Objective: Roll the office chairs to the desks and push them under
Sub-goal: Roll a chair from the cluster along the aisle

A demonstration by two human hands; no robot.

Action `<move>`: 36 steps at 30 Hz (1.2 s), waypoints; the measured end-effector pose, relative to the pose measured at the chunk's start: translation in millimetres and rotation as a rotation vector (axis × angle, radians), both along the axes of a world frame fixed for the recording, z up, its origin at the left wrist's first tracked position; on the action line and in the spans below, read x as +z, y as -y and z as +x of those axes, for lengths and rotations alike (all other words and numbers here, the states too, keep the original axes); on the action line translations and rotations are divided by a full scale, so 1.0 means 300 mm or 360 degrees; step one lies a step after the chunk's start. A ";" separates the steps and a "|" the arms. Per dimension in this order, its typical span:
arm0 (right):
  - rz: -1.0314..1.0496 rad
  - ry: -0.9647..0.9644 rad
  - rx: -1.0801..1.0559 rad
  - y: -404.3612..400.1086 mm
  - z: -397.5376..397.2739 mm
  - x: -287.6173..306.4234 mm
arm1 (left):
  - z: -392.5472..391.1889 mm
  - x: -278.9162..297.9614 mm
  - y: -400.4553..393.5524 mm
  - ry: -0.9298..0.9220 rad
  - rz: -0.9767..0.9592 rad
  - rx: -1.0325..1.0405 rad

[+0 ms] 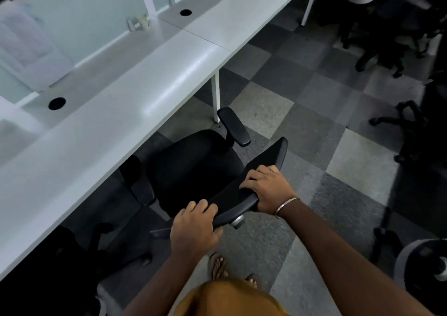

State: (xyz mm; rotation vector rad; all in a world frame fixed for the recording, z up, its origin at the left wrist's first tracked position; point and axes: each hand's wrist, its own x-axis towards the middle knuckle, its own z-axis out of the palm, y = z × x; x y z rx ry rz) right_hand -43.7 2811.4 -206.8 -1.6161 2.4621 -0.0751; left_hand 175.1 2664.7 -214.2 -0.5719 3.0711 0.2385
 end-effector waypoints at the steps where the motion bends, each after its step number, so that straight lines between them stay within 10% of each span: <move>1: -0.0026 0.0009 -0.0019 0.030 -0.012 -0.005 | -0.026 -0.006 0.039 -0.0001 -0.0011 -0.0033; 36: -0.0098 0.0008 0.0229 0.675 -0.892 -0.055 | -0.854 0.000 0.749 0.0200 0.0045 0.0071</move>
